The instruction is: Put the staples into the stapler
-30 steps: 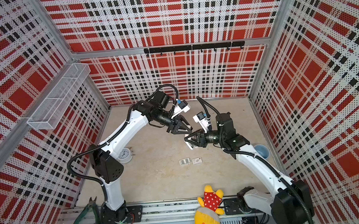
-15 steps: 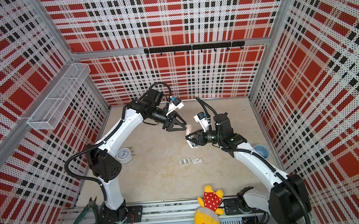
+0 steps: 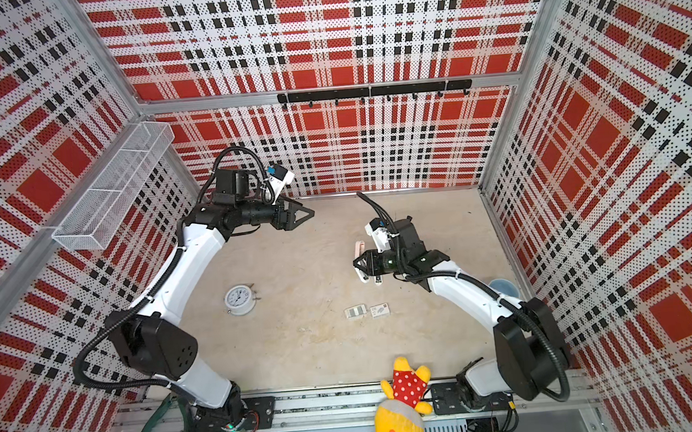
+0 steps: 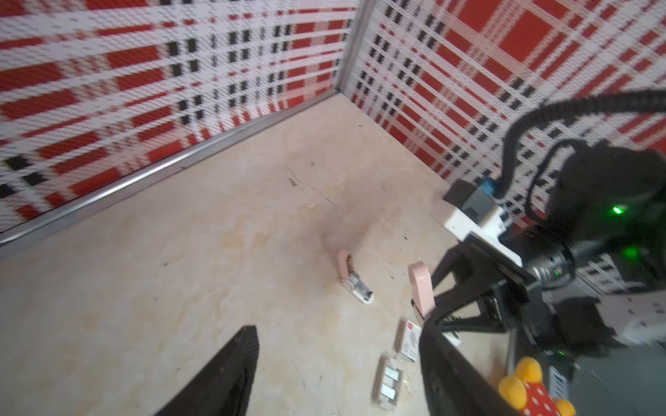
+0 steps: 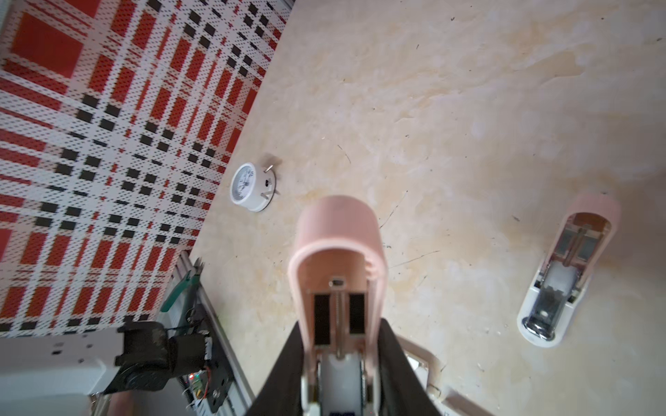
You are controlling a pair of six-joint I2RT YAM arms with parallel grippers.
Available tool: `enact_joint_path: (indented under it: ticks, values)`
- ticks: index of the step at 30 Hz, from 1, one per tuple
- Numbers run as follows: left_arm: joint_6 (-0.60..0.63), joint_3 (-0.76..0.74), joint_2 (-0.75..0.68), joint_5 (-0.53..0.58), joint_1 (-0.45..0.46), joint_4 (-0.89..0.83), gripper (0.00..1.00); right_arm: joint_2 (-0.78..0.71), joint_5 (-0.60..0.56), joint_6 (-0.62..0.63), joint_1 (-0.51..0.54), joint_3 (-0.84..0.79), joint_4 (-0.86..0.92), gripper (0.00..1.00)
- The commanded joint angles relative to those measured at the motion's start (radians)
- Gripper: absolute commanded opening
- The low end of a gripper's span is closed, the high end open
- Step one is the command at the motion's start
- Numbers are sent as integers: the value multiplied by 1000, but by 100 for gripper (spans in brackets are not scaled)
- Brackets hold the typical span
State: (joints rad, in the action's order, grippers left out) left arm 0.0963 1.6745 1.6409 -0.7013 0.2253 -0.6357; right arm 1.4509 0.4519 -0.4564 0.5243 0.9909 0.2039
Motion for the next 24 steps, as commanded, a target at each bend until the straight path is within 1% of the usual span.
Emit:
enact_joint_path:
  ticks: [1, 4, 10, 13, 15, 21, 24]
  values:
    - [-108, -39, -48, 139, -23, 119, 74, 76, -137, -28, 48, 50, -54, 20]
    - [-110, -66, -64, 159, -34, 132, 74, 160, -202, -31, 95, 97, -51, 20]
    - [-106, -105, -80, 161, -39, 149, 74, 311, -335, -59, 160, 187, -33, 21]
    - [-108, -127, -85, 159, -39, 164, 73, 386, -440, -57, 200, 257, 30, 22]
    - [-109, -137, -85, 156, -40, 168, 74, 435, -470, -70, 217, 288, 46, 22]
    - [-109, -155, -75, 150, -40, 174, 73, 518, -593, -148, 252, 319, 49, 22]
    - [-110, -163, -73, 146, -39, 179, 73, 546, -641, -160, 267, 345, 64, 22]
